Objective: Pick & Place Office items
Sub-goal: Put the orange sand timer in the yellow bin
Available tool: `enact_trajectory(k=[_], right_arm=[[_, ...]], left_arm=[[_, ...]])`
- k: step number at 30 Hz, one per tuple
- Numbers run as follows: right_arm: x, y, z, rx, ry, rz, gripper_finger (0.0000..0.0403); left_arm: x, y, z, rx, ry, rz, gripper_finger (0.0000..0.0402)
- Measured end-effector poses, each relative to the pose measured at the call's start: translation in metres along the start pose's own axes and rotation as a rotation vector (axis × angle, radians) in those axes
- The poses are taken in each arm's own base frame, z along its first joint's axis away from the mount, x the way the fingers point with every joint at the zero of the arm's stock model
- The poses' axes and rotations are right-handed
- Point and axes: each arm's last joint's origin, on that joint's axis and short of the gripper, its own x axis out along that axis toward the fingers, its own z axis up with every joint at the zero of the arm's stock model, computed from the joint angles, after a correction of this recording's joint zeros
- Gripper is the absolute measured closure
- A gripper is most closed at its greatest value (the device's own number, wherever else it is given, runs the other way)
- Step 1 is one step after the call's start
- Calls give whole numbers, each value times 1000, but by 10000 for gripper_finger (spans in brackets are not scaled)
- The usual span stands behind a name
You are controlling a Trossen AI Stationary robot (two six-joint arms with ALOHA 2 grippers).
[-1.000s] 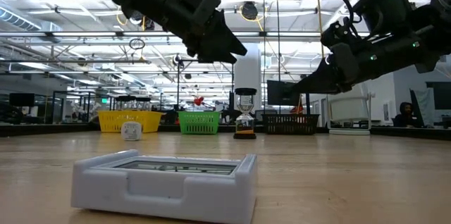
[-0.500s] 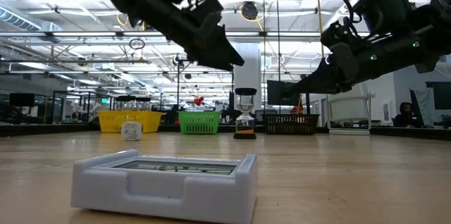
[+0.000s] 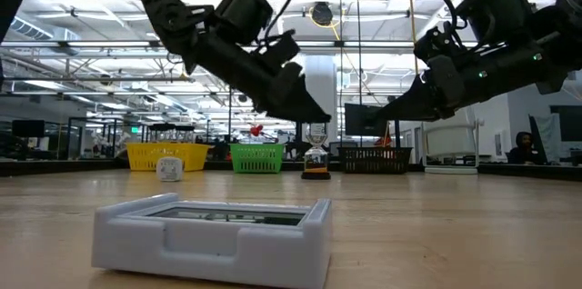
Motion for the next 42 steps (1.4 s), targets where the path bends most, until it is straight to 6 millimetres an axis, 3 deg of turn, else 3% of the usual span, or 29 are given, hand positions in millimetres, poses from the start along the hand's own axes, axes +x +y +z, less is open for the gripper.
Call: enact_trajectory(k=[15, 18, 25, 30, 36, 42], right_arm=[[0, 0, 0, 0, -1, 0, 402], [0, 0, 0, 0, -2, 0, 402], [0, 0, 0, 0, -3, 0, 402], [0, 0, 0, 0, -1, 0, 403], [0, 0, 0, -1, 4, 0, 403], [0, 0, 0, -1, 4, 1, 403]], left_arm=[[17, -2, -15, 8, -25, -10, 55], [19, -2, -15, 9, -38, -11, 82], [19, -2, -13, 19, -56, -11, 193], [19, -1, -13, 36, -56, -9, 193], [2, 2, 4, 69, -52, 59, 193], [-34, 6, 34, 74, -58, 68, 193]])
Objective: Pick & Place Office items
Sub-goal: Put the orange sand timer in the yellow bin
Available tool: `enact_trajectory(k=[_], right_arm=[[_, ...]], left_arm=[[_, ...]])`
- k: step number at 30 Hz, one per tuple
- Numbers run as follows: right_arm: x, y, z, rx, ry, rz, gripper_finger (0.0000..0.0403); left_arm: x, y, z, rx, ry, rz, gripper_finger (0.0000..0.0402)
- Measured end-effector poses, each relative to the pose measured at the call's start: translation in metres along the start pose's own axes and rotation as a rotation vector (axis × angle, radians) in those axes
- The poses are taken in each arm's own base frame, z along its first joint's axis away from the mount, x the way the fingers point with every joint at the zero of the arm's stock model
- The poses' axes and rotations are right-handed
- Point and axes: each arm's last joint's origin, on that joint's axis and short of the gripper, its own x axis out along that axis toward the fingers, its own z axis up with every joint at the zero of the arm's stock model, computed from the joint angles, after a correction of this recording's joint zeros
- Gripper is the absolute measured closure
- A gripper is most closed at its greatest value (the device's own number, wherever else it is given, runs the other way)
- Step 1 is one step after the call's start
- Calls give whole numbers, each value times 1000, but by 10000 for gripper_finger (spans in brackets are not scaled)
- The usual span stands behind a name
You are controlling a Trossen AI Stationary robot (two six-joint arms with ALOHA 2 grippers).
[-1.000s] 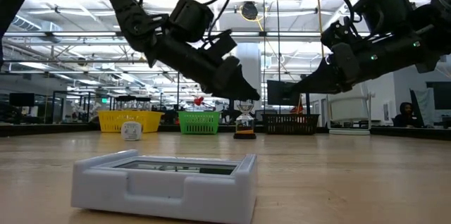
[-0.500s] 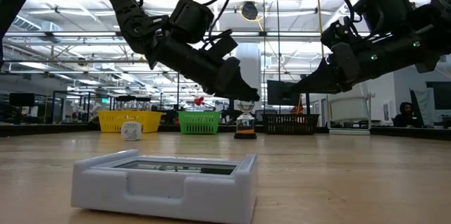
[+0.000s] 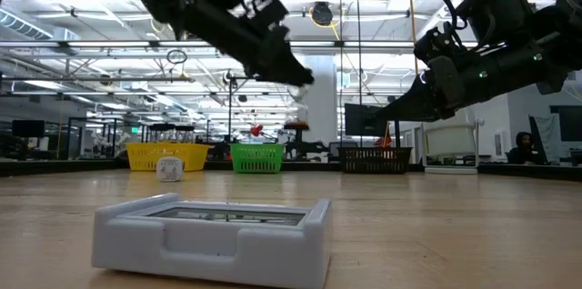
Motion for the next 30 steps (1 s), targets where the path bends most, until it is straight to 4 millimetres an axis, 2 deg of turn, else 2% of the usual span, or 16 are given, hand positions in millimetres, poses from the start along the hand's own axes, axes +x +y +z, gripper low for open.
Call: enact_trajectory(k=[3, 6, 17, 22, 30], right_arm=[[0, 1, 0, 0, 0, 2, 403], [-1, 3, 0, -6, 0, 11, 403], [-1, 4, 0, -20, -7, 18, 403], [-1, 4, 0, -19, -7, 18, 403], [-1, 4, 0, -14, -8, 18, 403]], left_arm=[[-19, 3, 9, 0, 2, 9, 193], [-40, 5, 5, -3, 12, 34, 193], [-113, 10, -52, -166, 27, 169, 193], [-130, 12, -71, -231, 24, 234, 193], [-132, 20, -98, -218, 134, 379, 193]])
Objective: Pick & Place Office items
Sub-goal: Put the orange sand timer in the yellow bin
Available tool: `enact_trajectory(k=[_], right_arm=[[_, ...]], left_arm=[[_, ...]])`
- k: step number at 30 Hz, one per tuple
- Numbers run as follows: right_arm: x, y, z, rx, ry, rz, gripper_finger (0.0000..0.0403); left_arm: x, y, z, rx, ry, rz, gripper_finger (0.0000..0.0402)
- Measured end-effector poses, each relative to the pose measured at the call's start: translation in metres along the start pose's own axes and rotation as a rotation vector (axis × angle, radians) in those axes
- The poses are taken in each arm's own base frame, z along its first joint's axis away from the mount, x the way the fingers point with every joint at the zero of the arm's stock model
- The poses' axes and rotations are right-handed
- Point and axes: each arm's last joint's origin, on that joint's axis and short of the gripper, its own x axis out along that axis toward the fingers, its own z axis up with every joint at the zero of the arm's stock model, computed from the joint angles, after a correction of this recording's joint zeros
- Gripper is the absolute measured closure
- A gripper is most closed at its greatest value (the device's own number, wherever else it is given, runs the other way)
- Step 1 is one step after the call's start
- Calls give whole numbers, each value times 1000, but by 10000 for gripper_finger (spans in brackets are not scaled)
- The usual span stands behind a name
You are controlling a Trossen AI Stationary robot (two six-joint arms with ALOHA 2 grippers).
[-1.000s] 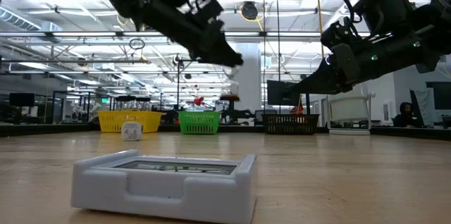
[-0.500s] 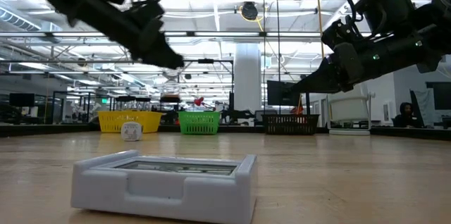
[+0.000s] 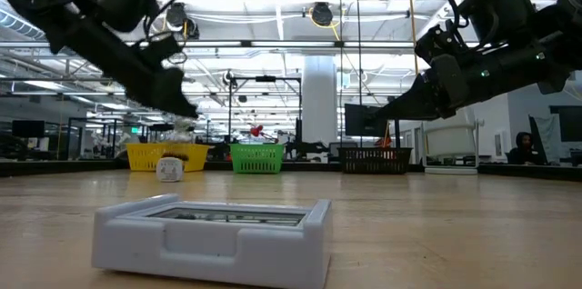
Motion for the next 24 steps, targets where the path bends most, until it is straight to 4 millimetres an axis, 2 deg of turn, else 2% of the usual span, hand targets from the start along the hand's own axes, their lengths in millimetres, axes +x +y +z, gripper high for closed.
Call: enact_trajectory(k=[5, 8, 13, 15, 18, 20, 24], right_arm=[[0, 0, 0, 0, 1, 0, 403], [0, 0, 0, -5, 1, 0, 403], [0, 0, 0, -4, 1, 0, 403], [0, 0, 0, -4, 1, 0, 403], [0, 0, 0, -4, 1, 0, 403], [0, 0, 0, -4, 1, 0, 403], [0, 0, 0, -4, 1, 0, 403]], left_arm=[[5, 18, -25, -54, -17, 68, 193], [5, 26, -40, -107, -36, 50, 193], [4, 30, -46, -151, -54, 30, 192], [4, 30, -46, -157, -52, 30, 171], [6, 30, -45, -150, -17, 30, 110], [7, 29, -37, -149, -8, 32, 76], [10, 29, -23, -111, 101, 46, 46]])
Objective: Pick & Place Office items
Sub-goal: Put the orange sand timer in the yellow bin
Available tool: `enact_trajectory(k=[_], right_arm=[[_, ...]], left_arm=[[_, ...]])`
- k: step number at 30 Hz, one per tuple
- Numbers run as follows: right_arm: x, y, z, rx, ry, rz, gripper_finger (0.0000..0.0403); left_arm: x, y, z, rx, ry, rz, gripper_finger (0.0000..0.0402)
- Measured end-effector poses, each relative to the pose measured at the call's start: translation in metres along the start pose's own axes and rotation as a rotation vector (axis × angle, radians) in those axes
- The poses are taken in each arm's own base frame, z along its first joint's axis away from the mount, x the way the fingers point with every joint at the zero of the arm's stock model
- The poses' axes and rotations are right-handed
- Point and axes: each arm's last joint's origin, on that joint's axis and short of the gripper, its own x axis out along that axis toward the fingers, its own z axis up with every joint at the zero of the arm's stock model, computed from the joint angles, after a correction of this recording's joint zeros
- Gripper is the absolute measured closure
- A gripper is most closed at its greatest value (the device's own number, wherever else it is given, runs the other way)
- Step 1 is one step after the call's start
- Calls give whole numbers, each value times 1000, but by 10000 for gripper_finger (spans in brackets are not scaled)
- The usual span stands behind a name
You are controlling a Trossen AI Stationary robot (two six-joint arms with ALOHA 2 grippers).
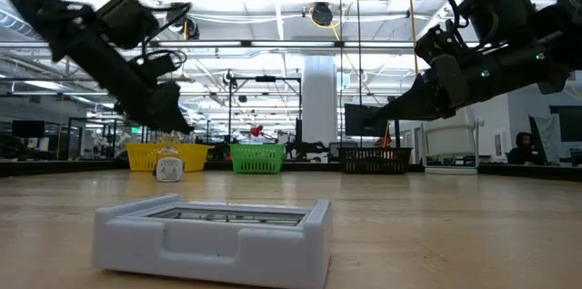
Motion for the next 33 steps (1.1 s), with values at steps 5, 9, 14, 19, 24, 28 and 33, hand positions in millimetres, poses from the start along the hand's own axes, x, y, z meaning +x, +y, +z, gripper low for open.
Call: enact_trajectory(k=[5, 9, 14, 19, 24, 28, 33], right_arm=[[0, 0, 0, 0, 0, 0, 403], [0, 0, 0, 0, 0, 0, 403], [0, 0, 0, 0, 0, 0, 403], [0, 0, 0, 1, 0, 0, 403], [0, 0, 0, 0, 0, 0, 403], [0, 0, 0, 0, 0, 0, 403], [0, 0, 0, 0, 0, 0, 403]], left_arm=[[-7, -3, 33, 63, 123, 23, 54], [-12, 1, 56, 115, 220, 48, 76], [-7, 6, 64, 105, 361, -47, 104], [8, 6, 57, 141, 429, -84, 111], [18, 5, 50, 176, 482, -67, 114], [18, 5, 49, 181, 493, -59, 154], [15, 8, 55, 180, 471, -54, 201]])
